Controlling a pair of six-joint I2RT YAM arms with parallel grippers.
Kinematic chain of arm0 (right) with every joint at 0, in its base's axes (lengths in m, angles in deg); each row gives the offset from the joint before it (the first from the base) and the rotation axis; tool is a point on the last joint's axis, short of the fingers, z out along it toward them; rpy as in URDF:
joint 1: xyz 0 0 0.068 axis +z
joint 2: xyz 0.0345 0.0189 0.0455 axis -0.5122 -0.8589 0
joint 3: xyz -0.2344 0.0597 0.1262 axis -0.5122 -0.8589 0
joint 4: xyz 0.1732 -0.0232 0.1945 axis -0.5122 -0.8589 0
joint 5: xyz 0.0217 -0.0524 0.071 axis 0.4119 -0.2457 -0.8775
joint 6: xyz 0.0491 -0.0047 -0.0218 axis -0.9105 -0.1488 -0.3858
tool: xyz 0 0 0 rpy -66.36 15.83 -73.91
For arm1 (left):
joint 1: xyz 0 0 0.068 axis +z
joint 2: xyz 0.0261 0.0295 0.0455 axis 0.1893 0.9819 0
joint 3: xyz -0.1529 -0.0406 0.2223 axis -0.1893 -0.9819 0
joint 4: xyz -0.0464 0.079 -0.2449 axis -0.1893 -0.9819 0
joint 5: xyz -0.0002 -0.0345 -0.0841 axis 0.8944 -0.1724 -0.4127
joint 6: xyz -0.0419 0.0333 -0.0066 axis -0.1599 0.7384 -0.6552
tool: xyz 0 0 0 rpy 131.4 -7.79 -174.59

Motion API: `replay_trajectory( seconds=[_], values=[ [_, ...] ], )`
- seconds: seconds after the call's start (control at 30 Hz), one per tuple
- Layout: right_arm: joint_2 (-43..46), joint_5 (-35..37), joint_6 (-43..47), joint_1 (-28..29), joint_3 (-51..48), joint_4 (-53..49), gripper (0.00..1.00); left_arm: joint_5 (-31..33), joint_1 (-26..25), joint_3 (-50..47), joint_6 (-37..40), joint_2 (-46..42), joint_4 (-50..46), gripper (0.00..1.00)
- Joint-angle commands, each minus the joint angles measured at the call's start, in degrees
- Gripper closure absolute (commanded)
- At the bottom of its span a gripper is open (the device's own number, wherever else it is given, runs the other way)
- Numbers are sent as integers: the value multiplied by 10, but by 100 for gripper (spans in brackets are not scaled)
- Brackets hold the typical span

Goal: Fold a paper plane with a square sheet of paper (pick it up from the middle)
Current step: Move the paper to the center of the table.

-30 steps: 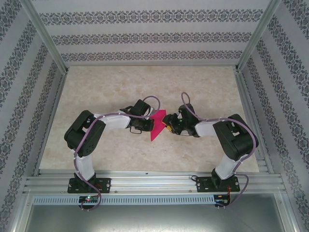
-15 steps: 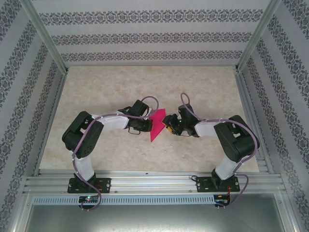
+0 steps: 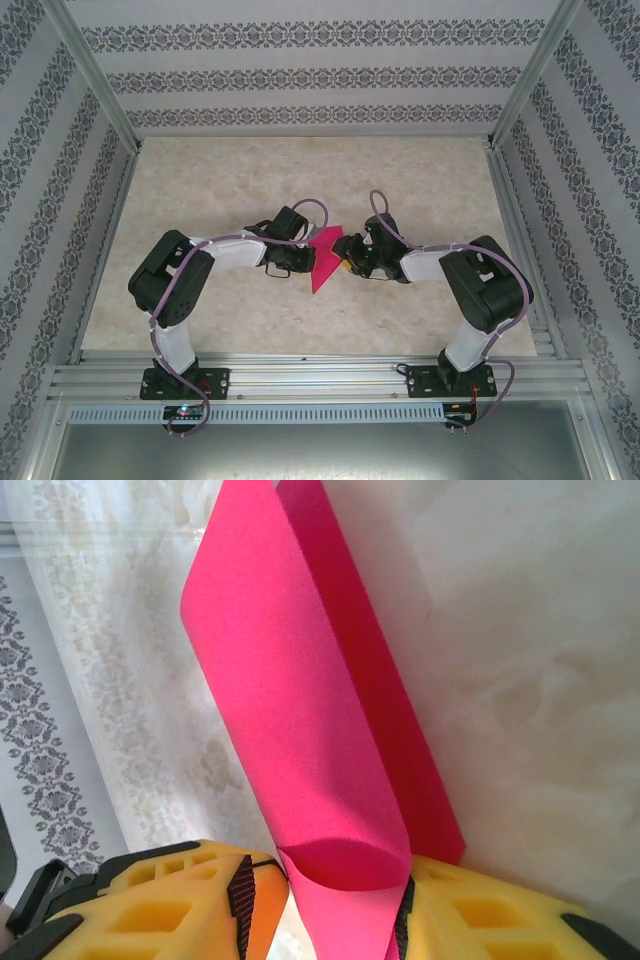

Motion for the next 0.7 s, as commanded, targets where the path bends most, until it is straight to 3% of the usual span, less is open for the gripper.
replay_trajectory(
  seconds=[0.0,0.43,0.67],
  values=[
    [8,-18,30,6,9,15,58,-3,5,6,1,-20,-19,91],
    [-31,-102,154,5,19,38,64,31,6,13,-6,-71,-51,79],
    [-58,-124,184,4,34,31,81,22,6,-15,-14,-134,-57,74]
  ],
)
